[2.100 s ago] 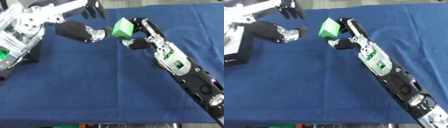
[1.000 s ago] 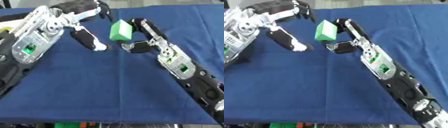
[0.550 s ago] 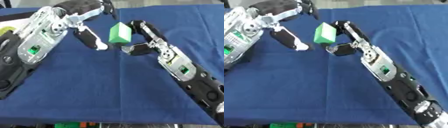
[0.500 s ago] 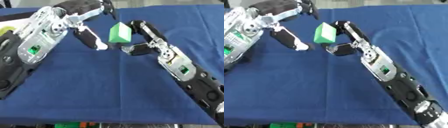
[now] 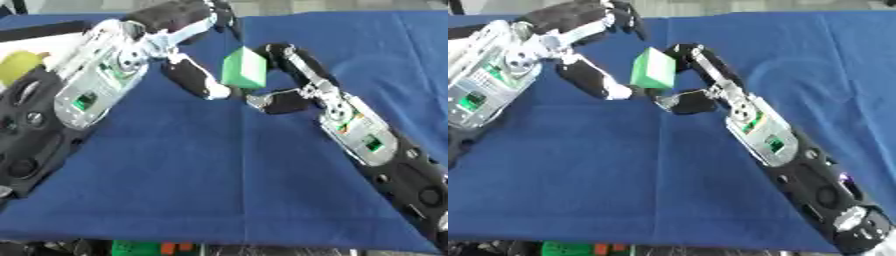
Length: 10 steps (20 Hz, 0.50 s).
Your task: Pick up the objects with one hand, pass them to the other hand, and then place them into the box on the other side of the table.
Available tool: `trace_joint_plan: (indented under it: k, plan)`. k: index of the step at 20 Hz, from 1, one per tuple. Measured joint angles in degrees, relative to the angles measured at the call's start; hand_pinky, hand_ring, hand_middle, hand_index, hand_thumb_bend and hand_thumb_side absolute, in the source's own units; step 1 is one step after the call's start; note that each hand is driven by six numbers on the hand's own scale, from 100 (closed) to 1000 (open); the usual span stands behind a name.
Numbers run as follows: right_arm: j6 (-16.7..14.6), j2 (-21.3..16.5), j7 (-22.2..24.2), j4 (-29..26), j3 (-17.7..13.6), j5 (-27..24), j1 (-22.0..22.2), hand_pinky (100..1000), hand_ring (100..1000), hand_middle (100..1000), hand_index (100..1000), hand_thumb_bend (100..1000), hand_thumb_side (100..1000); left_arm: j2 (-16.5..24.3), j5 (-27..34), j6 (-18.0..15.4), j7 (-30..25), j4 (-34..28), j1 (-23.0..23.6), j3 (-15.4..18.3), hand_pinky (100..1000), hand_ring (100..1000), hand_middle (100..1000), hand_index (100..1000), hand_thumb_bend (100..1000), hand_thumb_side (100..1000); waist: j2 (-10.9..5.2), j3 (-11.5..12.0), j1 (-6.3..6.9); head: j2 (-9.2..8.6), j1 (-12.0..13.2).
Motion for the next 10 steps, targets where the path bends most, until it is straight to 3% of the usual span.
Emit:
trace_joint_plan:
  k: [10]
  plan:
    - [-1.63, 0.01, -0.23, -0.07, 0.26, 0.11, -0.01, 727, 677, 499, 542, 174, 100, -1.12, 1.27, -0.93, 1.80, 2.94, 0.25, -0.34, 773, 784, 776, 783, 533, 343, 0.00, -0.06, 0.14, 0.00, 0.19]
